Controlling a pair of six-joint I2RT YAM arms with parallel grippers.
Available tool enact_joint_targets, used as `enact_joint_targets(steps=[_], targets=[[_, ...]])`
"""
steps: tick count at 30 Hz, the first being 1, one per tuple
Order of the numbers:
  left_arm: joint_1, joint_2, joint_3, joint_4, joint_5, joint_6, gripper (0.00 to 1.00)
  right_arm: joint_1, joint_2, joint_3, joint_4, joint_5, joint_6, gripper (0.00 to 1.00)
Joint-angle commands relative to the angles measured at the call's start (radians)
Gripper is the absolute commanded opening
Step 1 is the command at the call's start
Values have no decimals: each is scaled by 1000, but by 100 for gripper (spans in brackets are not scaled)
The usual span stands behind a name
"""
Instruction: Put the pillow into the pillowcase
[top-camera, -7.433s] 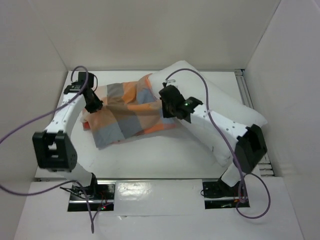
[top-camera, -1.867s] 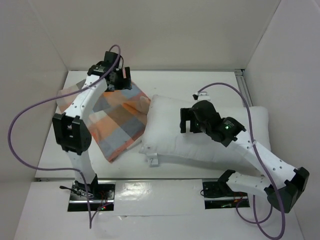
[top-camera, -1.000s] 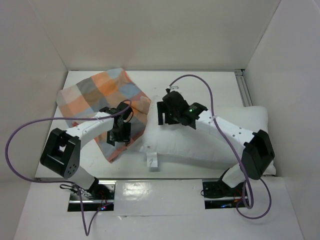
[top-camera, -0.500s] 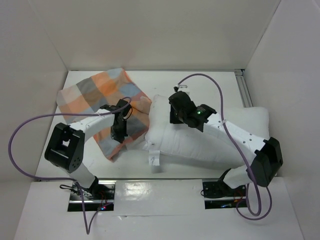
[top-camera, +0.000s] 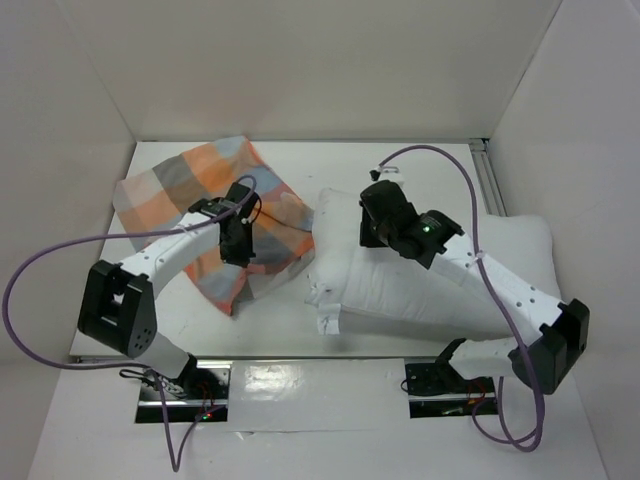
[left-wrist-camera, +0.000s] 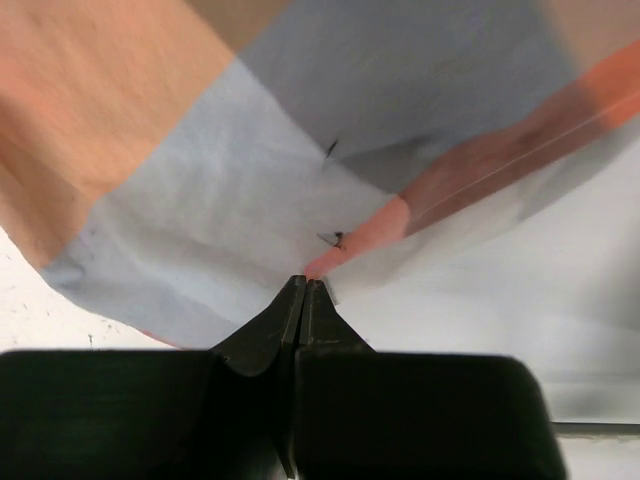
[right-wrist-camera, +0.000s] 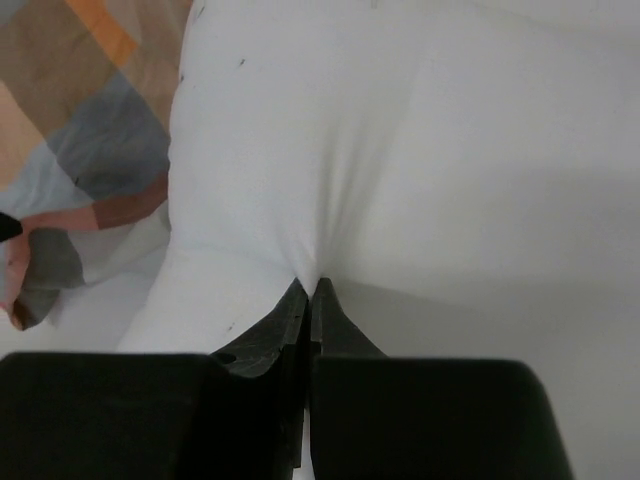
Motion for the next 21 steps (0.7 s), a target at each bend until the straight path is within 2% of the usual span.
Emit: enact_joint_targets(steps=[1, 4, 8, 13, 21], targets=[[23, -80, 120, -27, 8, -2, 0, -7, -111, 24, 35, -19, -55, 0], [92, -103, 214, -27, 119, 7, 0, -7, -165, 1, 91, -99, -138, 0], [163, -103, 308, -36, 216, 18, 0, -7, -215, -8, 147, -289, -234, 0], [261, -103, 352, -36, 350, 27, 0, 4, -205, 15, 108, -463, -321, 0], [334, -134, 362, -36, 407, 47, 0, 84, -182, 36, 74, -605, -354, 0]])
